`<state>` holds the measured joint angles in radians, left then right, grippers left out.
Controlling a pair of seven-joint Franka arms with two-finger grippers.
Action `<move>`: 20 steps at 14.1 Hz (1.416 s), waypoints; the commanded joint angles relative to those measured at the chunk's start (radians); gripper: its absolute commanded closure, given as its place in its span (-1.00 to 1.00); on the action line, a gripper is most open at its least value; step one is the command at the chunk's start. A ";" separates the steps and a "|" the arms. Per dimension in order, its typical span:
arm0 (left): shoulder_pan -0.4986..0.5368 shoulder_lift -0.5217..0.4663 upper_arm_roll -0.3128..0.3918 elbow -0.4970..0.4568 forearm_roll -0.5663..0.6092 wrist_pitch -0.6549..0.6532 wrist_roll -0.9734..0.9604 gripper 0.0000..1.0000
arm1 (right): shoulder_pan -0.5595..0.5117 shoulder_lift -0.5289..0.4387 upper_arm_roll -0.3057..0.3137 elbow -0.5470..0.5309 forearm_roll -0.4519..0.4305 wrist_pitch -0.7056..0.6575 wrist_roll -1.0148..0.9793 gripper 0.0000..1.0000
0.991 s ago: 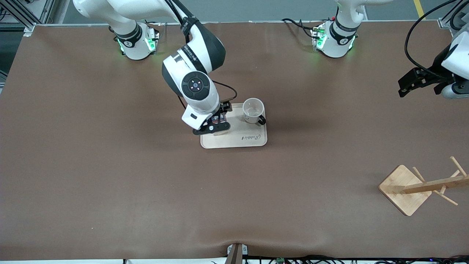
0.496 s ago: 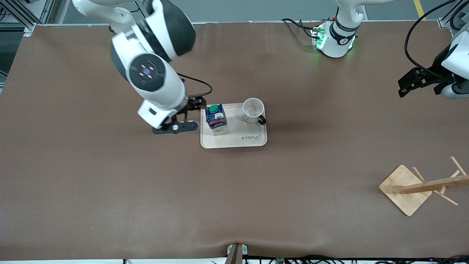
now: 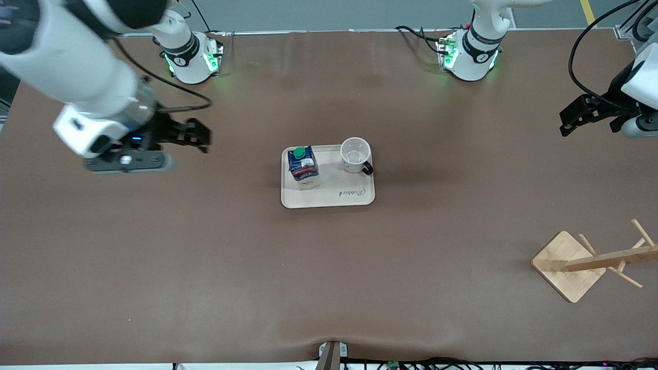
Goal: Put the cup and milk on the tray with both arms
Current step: 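Lower the milk carton onto the tray, open the right gripper, withdraw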
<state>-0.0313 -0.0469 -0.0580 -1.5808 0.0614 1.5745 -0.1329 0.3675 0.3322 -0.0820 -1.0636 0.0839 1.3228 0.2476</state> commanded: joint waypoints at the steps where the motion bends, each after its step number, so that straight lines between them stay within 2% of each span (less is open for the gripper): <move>1: 0.002 0.001 0.000 0.025 -0.014 -0.010 -0.005 -1.00 | -0.137 -0.064 0.011 -0.042 -0.003 -0.025 -0.132 -1.00; 5: 0.002 0.001 0.000 0.030 -0.017 -0.010 -0.036 -1.00 | -0.263 -0.179 0.011 -0.159 -0.038 -0.011 -0.139 -1.00; 8: 0.001 -0.002 0.000 0.039 -0.018 -0.025 -0.037 -1.00 | -0.314 -0.257 0.011 -0.245 -0.056 -0.005 -0.146 -1.00; 12: 0.002 -0.001 -0.017 0.035 -0.018 -0.077 -0.059 -1.00 | -0.404 -0.375 0.011 -0.400 -0.073 0.094 -0.283 -1.00; 15: -0.001 -0.002 -0.026 0.035 -0.020 -0.074 -0.060 -1.00 | -0.403 -0.386 0.019 -0.404 -0.085 0.085 -0.286 -1.00; 18: 0.001 -0.001 -0.060 0.027 -0.040 -0.057 -0.066 -1.00 | -0.409 -0.384 0.019 -0.407 -0.087 0.017 -0.277 -1.00; 20: 0.001 -0.001 -0.074 0.019 -0.043 -0.054 -0.068 -1.00 | -0.406 -0.374 0.018 -0.375 -0.091 0.018 -0.287 -1.00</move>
<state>-0.0329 -0.0470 -0.1207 -1.5612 0.0362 1.5173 -0.1912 -0.0304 -0.0292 -0.0749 -1.4417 0.0142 1.3448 -0.0319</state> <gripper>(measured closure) 0.000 0.000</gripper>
